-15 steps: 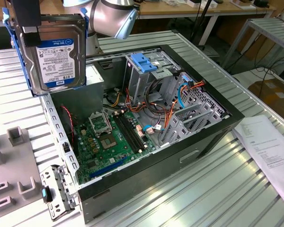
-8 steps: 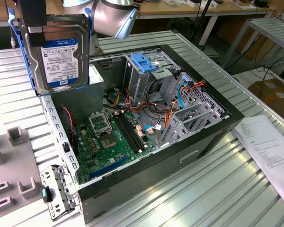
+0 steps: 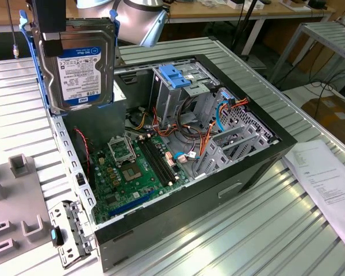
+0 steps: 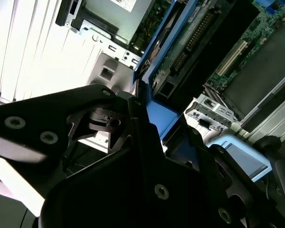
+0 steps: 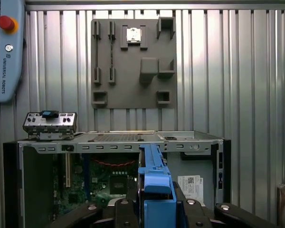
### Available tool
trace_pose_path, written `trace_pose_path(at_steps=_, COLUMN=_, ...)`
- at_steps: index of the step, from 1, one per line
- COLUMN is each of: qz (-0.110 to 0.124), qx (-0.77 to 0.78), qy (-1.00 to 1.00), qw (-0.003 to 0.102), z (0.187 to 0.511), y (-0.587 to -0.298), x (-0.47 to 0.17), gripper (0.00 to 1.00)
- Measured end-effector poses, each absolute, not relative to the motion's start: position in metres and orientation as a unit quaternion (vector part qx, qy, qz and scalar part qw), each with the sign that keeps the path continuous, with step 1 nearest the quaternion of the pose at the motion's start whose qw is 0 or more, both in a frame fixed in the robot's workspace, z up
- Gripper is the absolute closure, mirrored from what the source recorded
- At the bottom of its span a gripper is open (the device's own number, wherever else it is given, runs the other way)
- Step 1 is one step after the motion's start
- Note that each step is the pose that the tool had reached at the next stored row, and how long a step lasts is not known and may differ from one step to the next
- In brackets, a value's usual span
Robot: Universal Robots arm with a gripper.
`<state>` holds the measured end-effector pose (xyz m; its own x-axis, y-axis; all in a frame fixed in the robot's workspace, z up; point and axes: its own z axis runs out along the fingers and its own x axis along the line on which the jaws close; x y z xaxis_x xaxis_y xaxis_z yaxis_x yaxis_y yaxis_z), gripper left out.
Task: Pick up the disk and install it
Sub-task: 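Pick up the disk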
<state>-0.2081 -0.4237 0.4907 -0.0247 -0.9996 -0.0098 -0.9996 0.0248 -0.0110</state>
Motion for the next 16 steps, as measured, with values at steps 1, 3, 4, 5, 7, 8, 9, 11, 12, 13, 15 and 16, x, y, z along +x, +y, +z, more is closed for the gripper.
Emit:
trace_pose_path(at_steps=1, qz=0.000, qx=-0.698, qy=0.716, qw=0.007, z=0.491, y=-0.424, x=-0.207, gripper=0.63)
trace_pose_path(at_steps=3, qz=-0.001, qx=-0.698, qy=0.716, qw=0.007, z=0.491, y=-0.424, x=-0.205, gripper=0.63)
trace_pose_path(at_steps=4, qz=-0.001, qx=-0.698, qy=0.716, qw=0.007, z=0.491, y=-0.424, x=-0.205, gripper=0.63)
trace_pose_path(at_steps=5, qz=-0.001, qx=-0.698, qy=0.716, qw=0.007, z=0.491, y=-0.424, x=-0.204, gripper=0.63)
trace_pose_path(at_steps=7, qz=0.000, qx=-0.698, qy=0.716, qw=0.007, z=0.491, y=-0.425, x=-0.202, gripper=0.63)
trace_pose_path(at_steps=8, qz=-0.001, qx=-0.698, qy=0.716, qw=0.007, z=0.491, y=-0.425, x=-0.201, gripper=0.63)
trace_pose_path(at_steps=9, qz=-0.001, qx=-0.698, qy=0.716, qw=0.007, z=0.491, y=-0.425, x=-0.198, gripper=0.63)
trace_pose_path(at_steps=11, qz=-0.001, qx=-0.698, qy=0.716, qw=0.007, z=0.491, y=-0.425, x=-0.193, gripper=0.63)
trace_pose_path(at_steps=12, qz=0.000, qx=-0.698, qy=0.716, qw=0.007, z=0.491, y=-0.425, x=-0.191, gripper=0.63)
trace_pose_path(at_steps=13, qz=0.000, qx=-0.698, qy=0.716, qw=0.007, z=0.491, y=-0.425, x=-0.190, gripper=0.63)
trace_pose_path(at_steps=15, qz=0.000, qx=-0.698, qy=0.716, qw=0.007, z=0.491, y=-0.425, x=-0.187, gripper=0.63)
trace_pose_path(at_steps=16, qz=-0.001, qx=-0.698, qy=0.716, qw=0.007, z=0.491, y=-0.425, x=-0.186, gripper=0.63)
